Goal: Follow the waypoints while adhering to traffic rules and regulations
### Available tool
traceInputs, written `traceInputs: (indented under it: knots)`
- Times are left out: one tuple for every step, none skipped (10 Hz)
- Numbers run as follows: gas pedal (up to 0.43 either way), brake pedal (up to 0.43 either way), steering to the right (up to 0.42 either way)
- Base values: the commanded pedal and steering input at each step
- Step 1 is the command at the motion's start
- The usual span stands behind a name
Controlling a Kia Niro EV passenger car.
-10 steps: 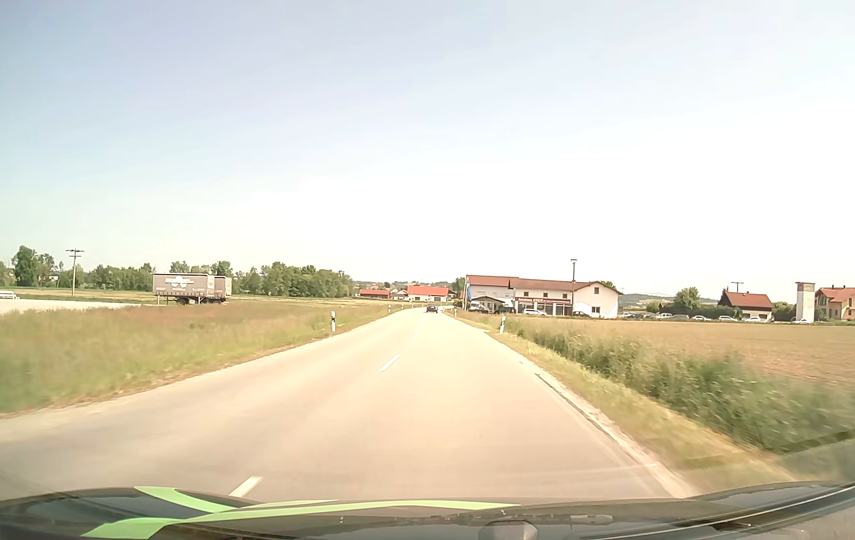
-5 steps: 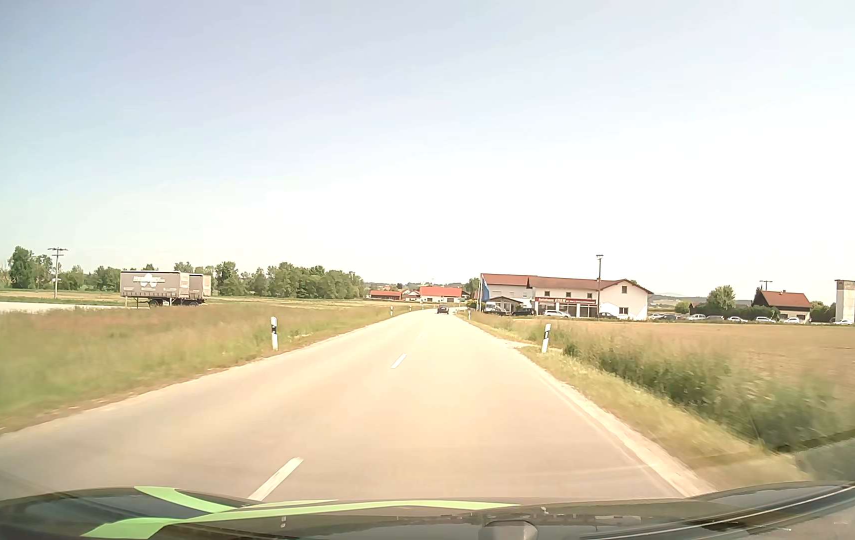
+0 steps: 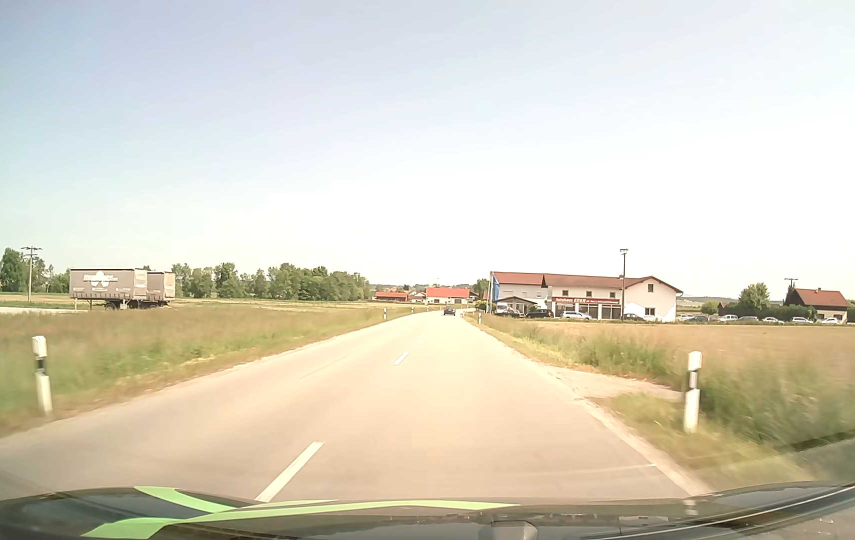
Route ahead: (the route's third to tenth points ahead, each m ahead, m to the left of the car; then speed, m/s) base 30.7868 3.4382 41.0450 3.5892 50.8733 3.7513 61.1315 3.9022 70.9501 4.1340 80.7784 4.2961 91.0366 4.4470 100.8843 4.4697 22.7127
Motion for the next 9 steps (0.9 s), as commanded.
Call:
traceInputs:
  knots:
    - [0.15, 0.0, -0.007]
    - [0.13, 0.0, -0.007]
    - [0.098, 0.0, -0.008]
    - [0.087, 0.0, -0.008]
    - [0.087, 0.0, -0.007]
    - [0.098, 0.0, -0.007]
    - [0.11, 0.0, -0.008]
    - [0.118, 0.0, -0.007]
    - [0.13, 0.0, -0.006]
